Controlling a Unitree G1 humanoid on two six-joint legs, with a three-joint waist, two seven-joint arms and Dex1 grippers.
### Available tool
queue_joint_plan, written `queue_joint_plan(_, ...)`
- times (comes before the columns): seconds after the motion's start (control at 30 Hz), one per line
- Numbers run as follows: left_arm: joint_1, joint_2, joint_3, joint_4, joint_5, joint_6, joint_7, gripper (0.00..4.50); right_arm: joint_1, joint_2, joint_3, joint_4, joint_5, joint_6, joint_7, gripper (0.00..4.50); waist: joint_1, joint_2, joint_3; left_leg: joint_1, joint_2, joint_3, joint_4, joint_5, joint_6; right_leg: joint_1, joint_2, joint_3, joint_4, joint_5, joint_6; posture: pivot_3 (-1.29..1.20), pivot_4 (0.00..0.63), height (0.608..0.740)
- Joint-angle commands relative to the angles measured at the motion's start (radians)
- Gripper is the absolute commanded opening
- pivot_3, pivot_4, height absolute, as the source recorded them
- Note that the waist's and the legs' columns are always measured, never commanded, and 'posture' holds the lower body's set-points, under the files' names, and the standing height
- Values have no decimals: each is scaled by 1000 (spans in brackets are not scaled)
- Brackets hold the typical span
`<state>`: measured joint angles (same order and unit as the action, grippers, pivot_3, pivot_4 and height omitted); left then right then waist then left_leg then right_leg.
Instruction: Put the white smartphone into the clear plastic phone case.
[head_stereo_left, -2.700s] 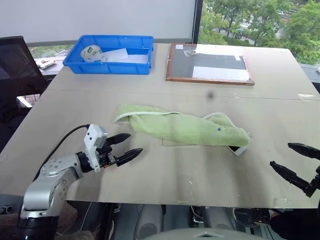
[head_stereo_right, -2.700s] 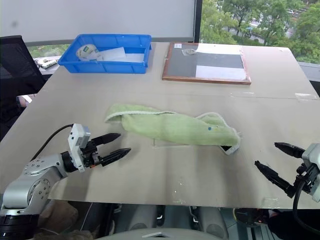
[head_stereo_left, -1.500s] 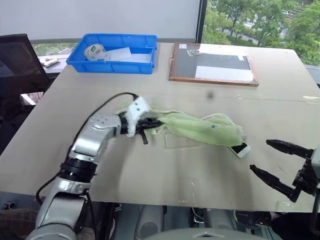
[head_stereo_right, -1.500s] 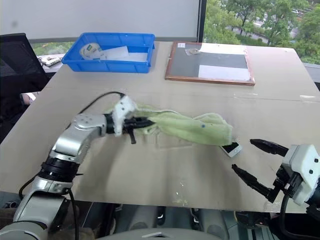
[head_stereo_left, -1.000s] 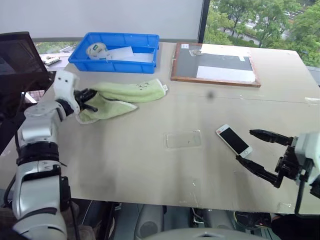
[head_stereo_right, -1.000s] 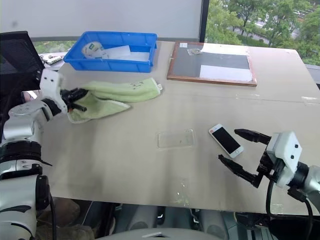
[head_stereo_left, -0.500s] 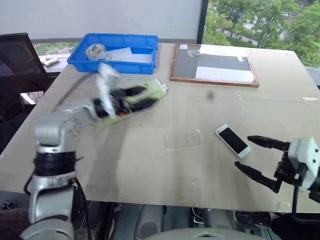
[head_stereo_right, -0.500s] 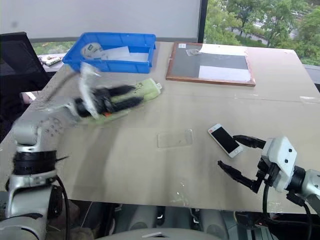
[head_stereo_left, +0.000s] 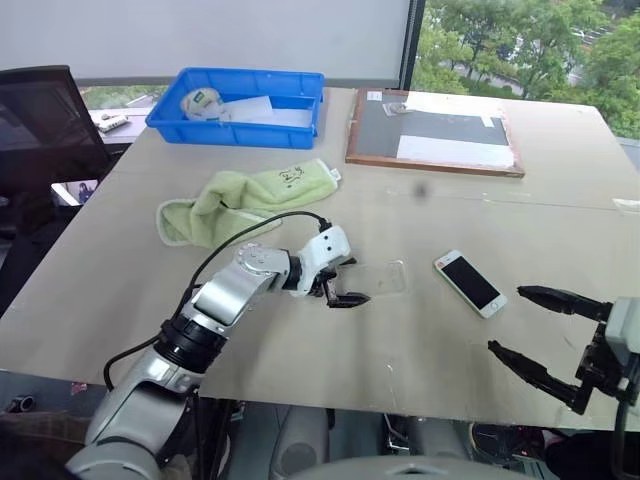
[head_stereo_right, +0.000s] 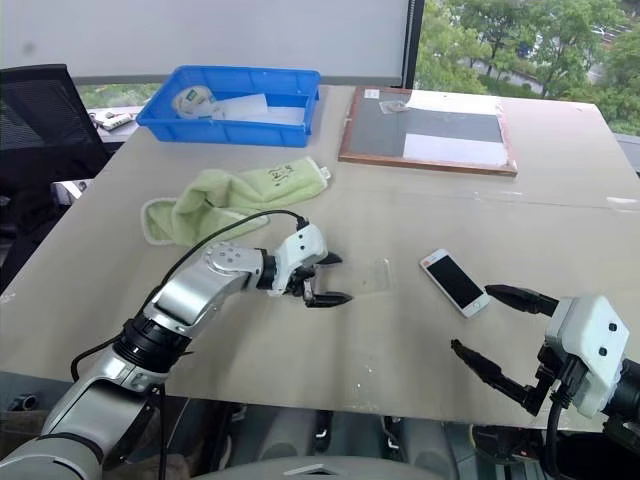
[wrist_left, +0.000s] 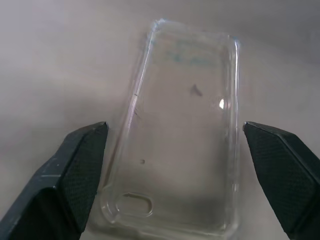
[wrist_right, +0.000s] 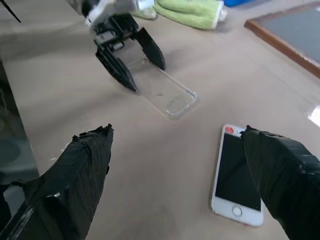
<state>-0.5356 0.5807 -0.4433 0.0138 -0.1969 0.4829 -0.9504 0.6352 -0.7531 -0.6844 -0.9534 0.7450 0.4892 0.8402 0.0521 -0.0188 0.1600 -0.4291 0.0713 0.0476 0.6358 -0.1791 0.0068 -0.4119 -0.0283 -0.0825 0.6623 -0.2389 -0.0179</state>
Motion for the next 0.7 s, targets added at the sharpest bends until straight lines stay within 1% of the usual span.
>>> queue_joint_plan(0.03,34,-22,-54,44,23,-40,-68,3250,15,8,-36,-43,9,0,-24,4500,0,0,-3,0,0,0,0,0,0,0,-3,0,0,0,0,0,150,740)
queue_joint_plan(0.07,36,-29,-48,48,17,-55,-89,2829,18,10,-39,-48,12,2,-30,4500,0,0,-6,0,0,-1,0,0,0,0,-4,0,0,0,0,0,150,740)
queue_joint_plan(0.1,37,-34,-40,51,11,-68,-107,2604,20,11,-40,-51,13,3,-34,4500,0,1,-8,0,0,-1,0,0,1,1,-4,0,0,0,0,0,150,740)
queue_joint_plan(0.2,21,-50,-31,61,7,-67,-153,1521,23,12,-33,-55,6,3,-45,4500,0,3,-11,1,0,-1,0,-1,1,1,-5,0,-1,0,0,0,150,740)
queue_joint_plan(0.3,-9,-74,-34,87,21,-85,-188,290,20,11,-19,-57,-4,2,-57,4500,-3,2,-11,0,-1,-2,0,-1,2,1,-5,0,-1,0,0,0,150,740)
queue_joint_plan(0.33,-19,-82,-32,96,28,-94,-194,63,18,10,-16,-57,-6,2,-61,4500,-4,2,-11,0,-1,-1,1,-1,2,1,-4,-1,-1,0,0,0,150,740)
queue_joint_plan(0.53,-88,-93,-6,159,66,-176,-232,63,2,8,2,-46,-24,-2,-68,4500,-12,2,-10,0,-2,-1,1,-1,2,0,-3,0,-1,0,0,0,150,740)
queue_joint_plan(0.67,-128,-98,93,91,-66,-43,-287,63,-6,10,13,-46,-33,-2,-73,4500,-14,0,-8,-2,-2,-1,1,-1,2,-1,-3,0,-1,0,0,0,150,740)
queue_joint_plan(0.7,-130,-90,103,72,-79,-28,-297,578,-8,10,15,-47,-35,-1,-75,4500,-15,0,-8,-2,-2,-2,1,-1,2,-1,-2,0,-1,0,0,0,150,740)
